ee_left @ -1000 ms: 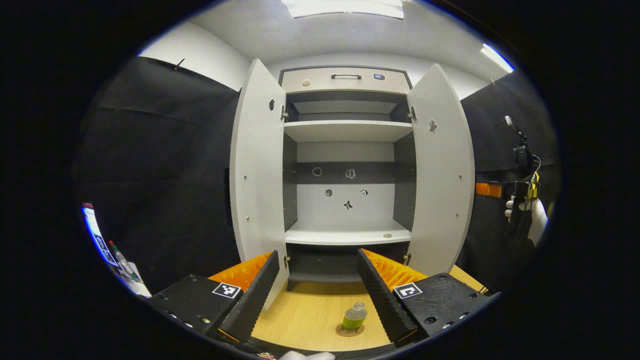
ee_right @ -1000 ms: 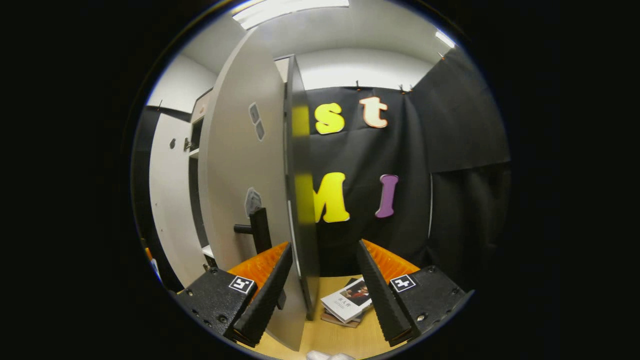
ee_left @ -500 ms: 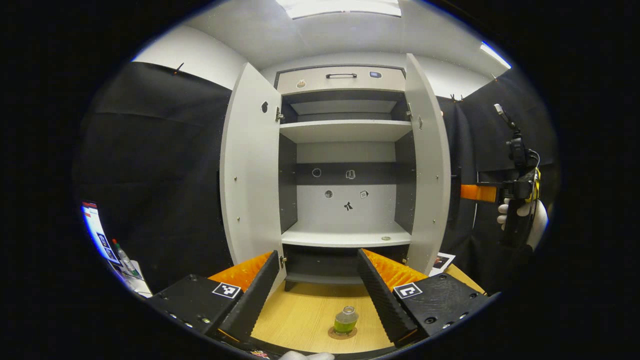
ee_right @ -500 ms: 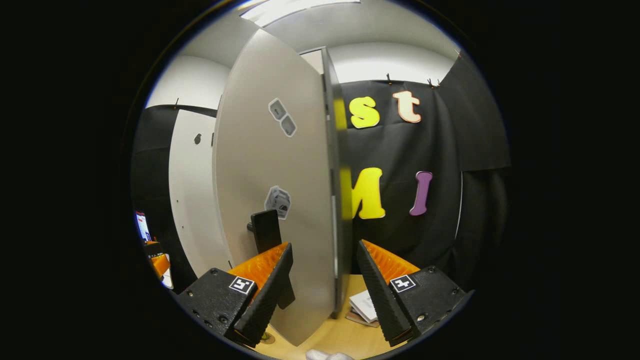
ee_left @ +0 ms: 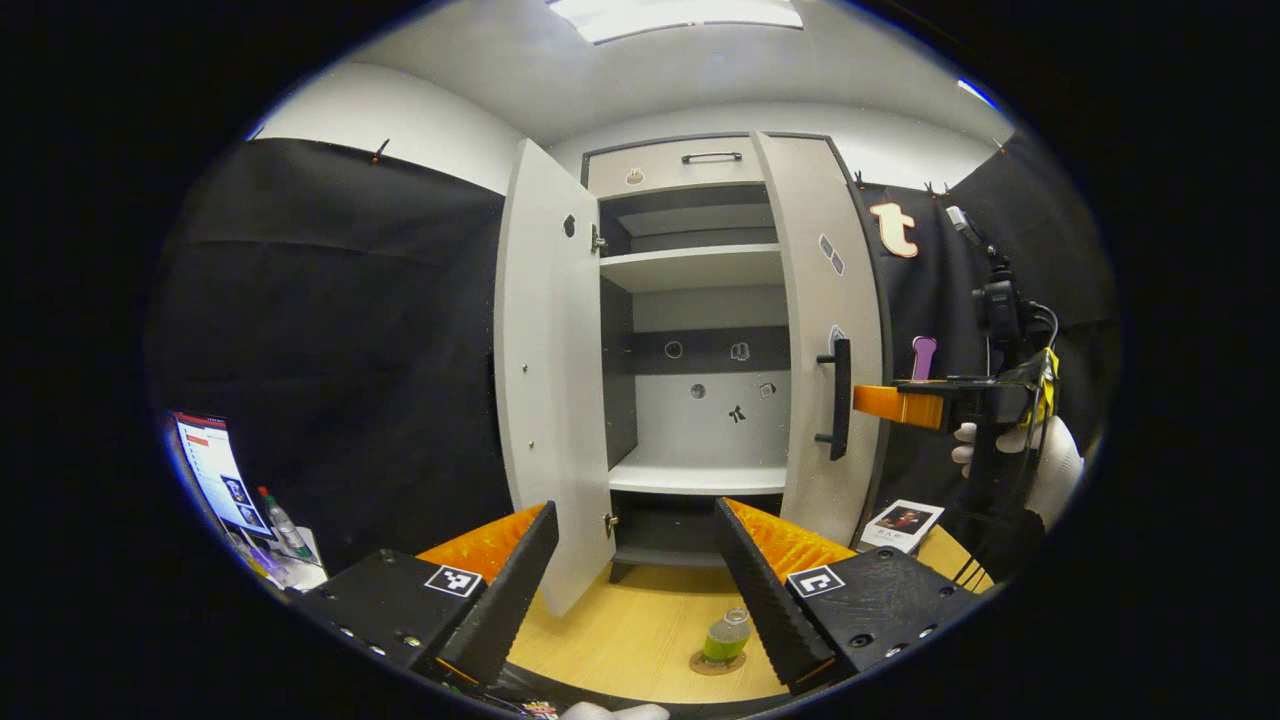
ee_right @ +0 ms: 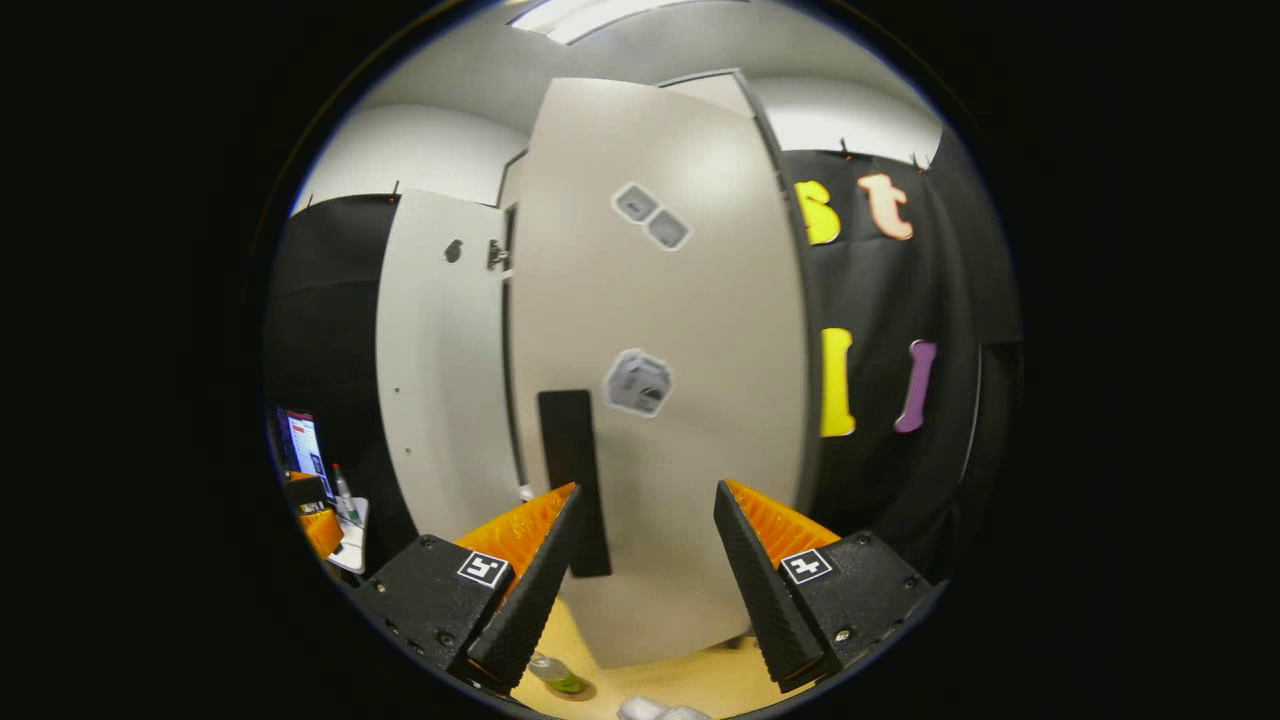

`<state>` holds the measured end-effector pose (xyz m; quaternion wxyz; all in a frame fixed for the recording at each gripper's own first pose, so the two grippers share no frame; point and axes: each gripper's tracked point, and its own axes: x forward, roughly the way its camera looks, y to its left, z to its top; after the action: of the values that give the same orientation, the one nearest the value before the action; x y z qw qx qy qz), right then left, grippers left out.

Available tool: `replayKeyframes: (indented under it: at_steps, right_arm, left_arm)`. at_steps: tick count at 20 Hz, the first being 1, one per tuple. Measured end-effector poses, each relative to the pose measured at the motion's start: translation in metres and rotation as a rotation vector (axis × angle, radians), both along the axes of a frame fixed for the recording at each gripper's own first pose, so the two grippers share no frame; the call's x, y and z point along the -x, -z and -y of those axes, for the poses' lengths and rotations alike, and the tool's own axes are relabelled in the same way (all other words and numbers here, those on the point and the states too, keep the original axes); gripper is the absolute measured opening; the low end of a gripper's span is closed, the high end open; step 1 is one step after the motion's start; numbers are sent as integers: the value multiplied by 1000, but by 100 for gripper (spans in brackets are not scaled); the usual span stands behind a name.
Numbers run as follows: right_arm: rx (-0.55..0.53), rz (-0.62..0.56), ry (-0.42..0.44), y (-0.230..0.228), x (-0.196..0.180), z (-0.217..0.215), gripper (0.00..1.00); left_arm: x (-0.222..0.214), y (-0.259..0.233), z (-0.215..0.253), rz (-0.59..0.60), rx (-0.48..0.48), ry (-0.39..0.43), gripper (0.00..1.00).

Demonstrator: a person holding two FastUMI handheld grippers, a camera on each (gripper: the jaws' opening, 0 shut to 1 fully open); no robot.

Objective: Grasp the bottle in the cabinet with the left hand and place it on the coaster, then close the right door with the right hand and the left door with the left hand.

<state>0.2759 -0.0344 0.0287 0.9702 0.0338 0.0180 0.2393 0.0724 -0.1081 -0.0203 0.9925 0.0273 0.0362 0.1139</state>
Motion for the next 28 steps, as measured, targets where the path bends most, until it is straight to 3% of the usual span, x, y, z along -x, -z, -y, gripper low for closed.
replayKeyframes:
  at_steps: [5,6,10,21,25,28]
  right_arm:
    - [-6,-1,23,2,15,-6,81]
    - [0,-12,34,5,20,-6,81]
    - [29,-42,125,19,46,0,81]
    - [77,-150,408,54,151,6,81]
    - [86,-181,477,63,189,9,82]
    - [81,-198,509,67,208,12,81]
  left_arm:
    - [-4,-2,-28,7,-4,21,99]
    - [-8,-1,-36,8,1,36,95]
    - [-20,2,-78,-3,-11,87,94]
    - [-107,-21,-268,64,-70,56,94]
    - [-151,-26,-296,86,-68,41,94]
    - [-178,-29,-288,89,-53,84,95]
